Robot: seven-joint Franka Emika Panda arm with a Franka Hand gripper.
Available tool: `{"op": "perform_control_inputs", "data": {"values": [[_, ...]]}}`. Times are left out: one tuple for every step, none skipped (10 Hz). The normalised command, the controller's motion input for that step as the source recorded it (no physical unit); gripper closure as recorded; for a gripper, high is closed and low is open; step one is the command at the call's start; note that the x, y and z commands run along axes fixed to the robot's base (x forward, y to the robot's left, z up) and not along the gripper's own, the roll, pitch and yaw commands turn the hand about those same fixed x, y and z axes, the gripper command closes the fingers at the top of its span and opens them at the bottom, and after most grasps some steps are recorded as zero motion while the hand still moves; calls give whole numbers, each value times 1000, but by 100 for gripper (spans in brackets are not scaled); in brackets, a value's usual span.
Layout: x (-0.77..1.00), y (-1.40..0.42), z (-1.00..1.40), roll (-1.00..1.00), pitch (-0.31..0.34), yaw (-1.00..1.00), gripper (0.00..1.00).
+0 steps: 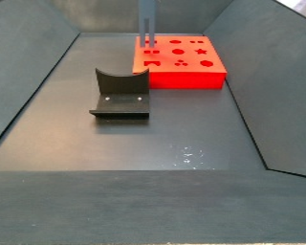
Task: Pick up the double-square object. Move up. Move to above the board. Insert the double-square object.
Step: Insert the double-square object.
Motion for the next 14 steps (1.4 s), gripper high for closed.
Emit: {"op": "perform_control_inputs", "data": {"values": [[-114, 51, -260, 116, -113, 391, 100], [-97, 0, -189, 63, -66, 274, 100], [-120, 0, -94, 23, -27, 154, 100], [-183, -6, -57, 6, -26, 74, 100], [0, -57, -154, -30, -20, -23, 100], [0, -97, -131, -49, -20, -131, 100], [0, -117, -137, -71, -36, -186, 100], [43, -123, -151, -79, -41, -286, 100], [0, -34, -191, -44, -27, -251, 100], [0, 0, -234, 0, 0, -160, 100], [-194, 60, -280, 30, 0, -9, 100], [-231, 43, -277, 36, 0, 0, 100], [-286, 17, -243, 23, 0, 0, 100], [-94, 0, -366, -24, -44, 0, 100]]}}
